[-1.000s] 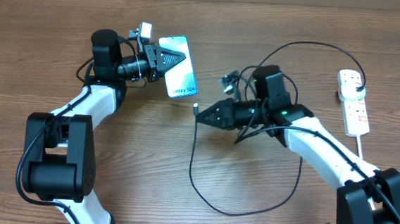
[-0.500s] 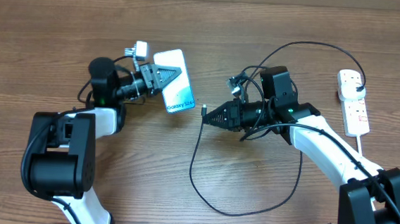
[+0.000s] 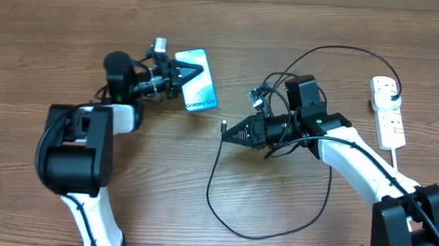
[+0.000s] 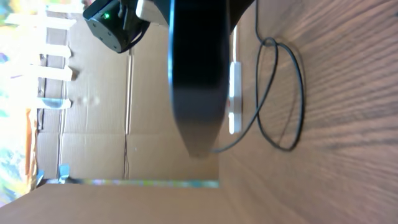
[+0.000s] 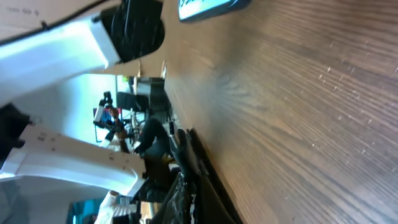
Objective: Plug charger to phone and switch on socket
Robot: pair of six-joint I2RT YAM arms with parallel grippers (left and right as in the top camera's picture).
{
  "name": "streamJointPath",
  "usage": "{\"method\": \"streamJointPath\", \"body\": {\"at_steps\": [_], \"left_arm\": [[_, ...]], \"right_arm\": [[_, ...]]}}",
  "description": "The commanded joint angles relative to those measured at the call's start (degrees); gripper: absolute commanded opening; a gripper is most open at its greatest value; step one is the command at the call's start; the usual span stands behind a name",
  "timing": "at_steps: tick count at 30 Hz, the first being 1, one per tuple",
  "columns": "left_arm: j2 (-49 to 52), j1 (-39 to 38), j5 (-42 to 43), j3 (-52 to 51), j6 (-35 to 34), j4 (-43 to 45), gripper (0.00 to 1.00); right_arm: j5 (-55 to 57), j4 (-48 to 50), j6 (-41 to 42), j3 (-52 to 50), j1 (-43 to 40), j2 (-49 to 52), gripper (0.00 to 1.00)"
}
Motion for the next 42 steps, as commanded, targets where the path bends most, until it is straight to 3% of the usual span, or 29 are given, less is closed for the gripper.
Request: {"method": "streamJointPath", "body": {"at_steps": [1, 8, 18, 19, 20, 22, 25, 27, 34, 42], "left_arm": [[2.78, -2.03, 2.38, 4.63, -6.99, 0.55, 0.05], [5.62, -3.93, 2.25, 8.52, -11.10, 0.44, 0.04], [5.60, -4.42, 3.74, 9.09, -8.66, 1.60, 0.05], [5.60, -4.17, 3.69, 9.09, -8.57, 1.92, 0.05], [5.60, -3.89, 3.45, 9.09, -8.24, 1.88, 0.04], [5.60, -2.97, 3.06, 9.09, -8.09, 1.95, 0.04], [5.60, -1.14, 3.13, 9.09, -7.80, 1.86, 0.05], [5.62, -0.07, 3.43, 9.09, -7.85, 1.86, 0.05], [5.60, 1.29, 4.11, 9.09, -7.10, 1.86, 0.05], [5.62, 1.29, 4.24, 9.09, -6.99, 1.86, 0.05]], "right_arm": [[-2.05, -1.42, -2.62, 0.07, 0.52, 0.24, 0.04], [-5.62, -2.21, -2.49, 0.07, 0.57, 0.35, 0.04], [-6.97, -1.77, -1.84, 0.07, 0.46, 4.37, 0.04], [-3.76, -2.08, -2.56, 0.07, 0.46, 4.37, 0.04], [-0.07, -2.16, -2.58, 0.07, 0.46, 4.33, 0.11], [5.92, -1.57, -2.56, 0.07, 0.81, 4.28, 0.37], [16.35, 0.26, -2.32, 0.09, 2.43, 4.28, 0.66], [27.87, 1.53, -0.61, 0.09, 4.52, 4.31, 0.73], [57.02, 7.34, -0.26, 0.17, 15.23, 4.33, 0.75], [68.13, 12.20, -2.80, 0.74, 21.73, 8.70, 0.70]]}}
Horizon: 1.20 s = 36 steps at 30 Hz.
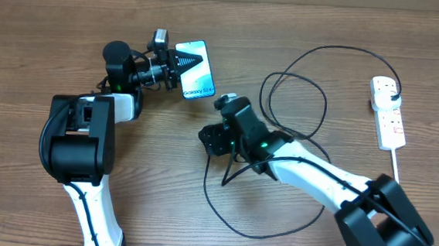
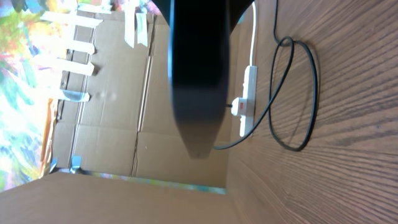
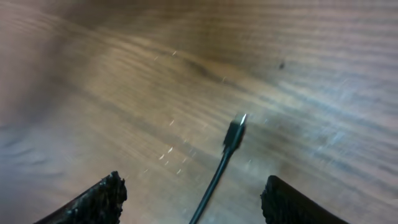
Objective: Plug charger to phone and switch on socket
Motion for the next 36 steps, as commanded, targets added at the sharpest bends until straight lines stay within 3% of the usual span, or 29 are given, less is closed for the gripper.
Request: {"method": "streamJointPath", "body": {"at_steps": [1, 12, 19, 27, 36], "left_arm": [[0.39, -0.33, 1.40, 1.55, 1.53, 0.50, 0.05], [0.39, -0.33, 2.10, 1.55, 1.55, 0.52, 0.05], [0.39, -0.33, 2.03, 1.55, 1.60, 0.52, 0.05], [0.39, -0.33, 2.08, 1.55, 1.57, 0.52, 0.04], [0.39, -0.33, 2.25, 1.55, 1.55, 0.52, 0.04]], "right_arm": [[7.89, 1.25, -0.85, 1.14, 0.94, 4.15, 0.68], [8.28, 3.52, -1.29, 3.52, 1.55, 11.23, 0.56], [8.09, 3.28, -1.29, 4.04, 2.12, 12.13, 0.43], [11.52, 3.58, -1.95, 4.39, 4.37, 14.14, 0.39], [11.76, 0.00, -2.10, 7.15, 4.37, 16.09, 0.21]]}}
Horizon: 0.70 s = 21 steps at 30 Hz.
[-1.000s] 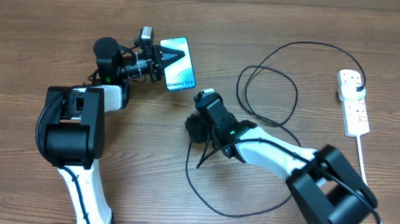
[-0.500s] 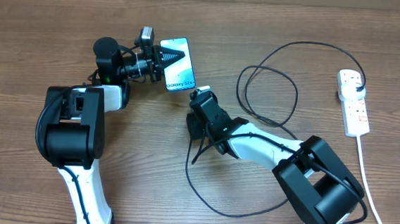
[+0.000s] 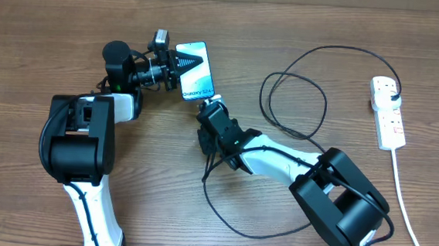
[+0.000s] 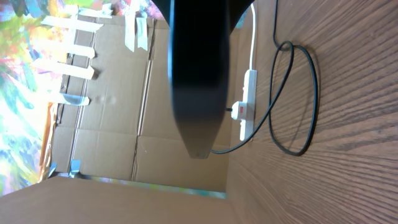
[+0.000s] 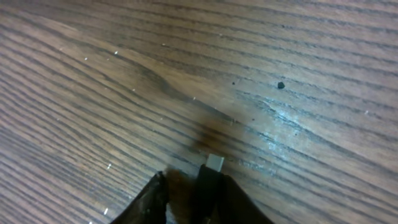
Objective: Plug charger to phone and switch on socket
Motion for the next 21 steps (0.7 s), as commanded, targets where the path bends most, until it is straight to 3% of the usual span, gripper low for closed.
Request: {"method": "streamJointPath", "body": {"at_steps": [1, 7, 11, 17, 21], "left_arm": [[0.39, -0.28, 1.18, 1.55, 1.53, 0.52, 0.04], [0.39, -0.15, 1.18, 1.55, 1.53, 0.52, 0.05], [0.42, 0.09, 1.20, 1.55, 1.53, 0.52, 0.05], [0.42, 1.51, 1.79, 1.55, 1.57, 0.55, 0.05], [0.39, 2.71, 3.74, 1.55, 3.06, 0.74, 0.04]], "right_arm": [[-0.13, -1.25, 0.63, 0.07, 0.24, 2.49, 0.18], [-0.17, -1.92, 1.07, 0.09, 0.22, 2.49, 0.04], [-1.92, -4.24, 1.95, 1.51, 0.15, 2.47, 0.04], [-18.38, -13.62, 6.43, 6.05, -4.76, -0.50, 0.04], [-37.09, -13.07, 1.62, 6.05, -10.78, -2.45, 0.04]]}}
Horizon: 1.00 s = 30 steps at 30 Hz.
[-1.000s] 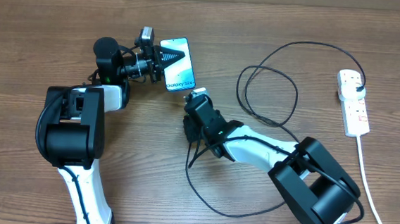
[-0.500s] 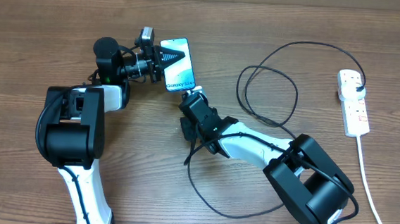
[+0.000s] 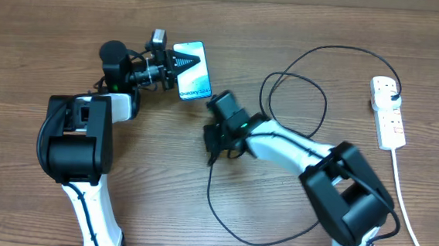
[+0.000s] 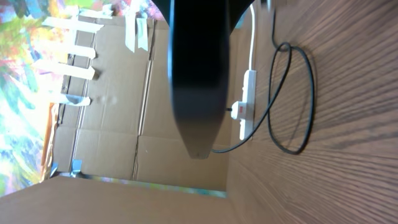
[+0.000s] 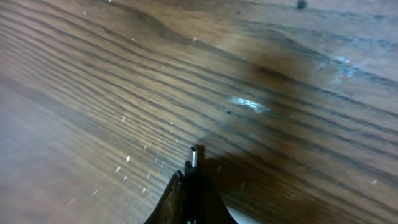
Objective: Plug charger to phone and switch on socket
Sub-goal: 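Lift the USB-C plug with the right gripper toward the phone's bottom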
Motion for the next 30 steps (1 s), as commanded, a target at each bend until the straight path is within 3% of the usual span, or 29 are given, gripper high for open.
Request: {"method": "streamJointPath", "body": {"at_steps": [1, 6, 12, 22, 26, 30], "left_arm": [[0.39, 1.31, 3.21, 1.55, 3.08, 0.70, 0.04], [0.39, 1.40, 5.16, 1.55, 5.27, 0.72, 0.04], [0.39, 0.44, 6.08, 1.55, 5.55, 0.74, 0.04], [0.39, -2.25, 1.18, 1.55, 0.79, 5.31, 0.05], [0.39, -2.86, -2.73, 1.55, -3.10, 10.93, 0.04], [0.39, -3.13, -5.14, 1.55, -5.51, 10.69, 0.04]], "right_arm": [[-21.53, 0.85, -4.59, 0.85, -5.27, -2.82, 0.04], [-42.29, 0.76, -14.12, 0.66, -10.36, -3.06, 0.04], [-57.13, -0.94, -20.61, 0.66, -13.88, -3.06, 0.04], [-64.94, 1.55, -20.20, 0.66, -15.15, -3.06, 0.04], [-65.18, 5.60, -16.06, 0.68, -16.79, -3.06, 0.04], [-65.79, 9.75, -11.93, 0.68, -18.53, -3.06, 0.04]]}}
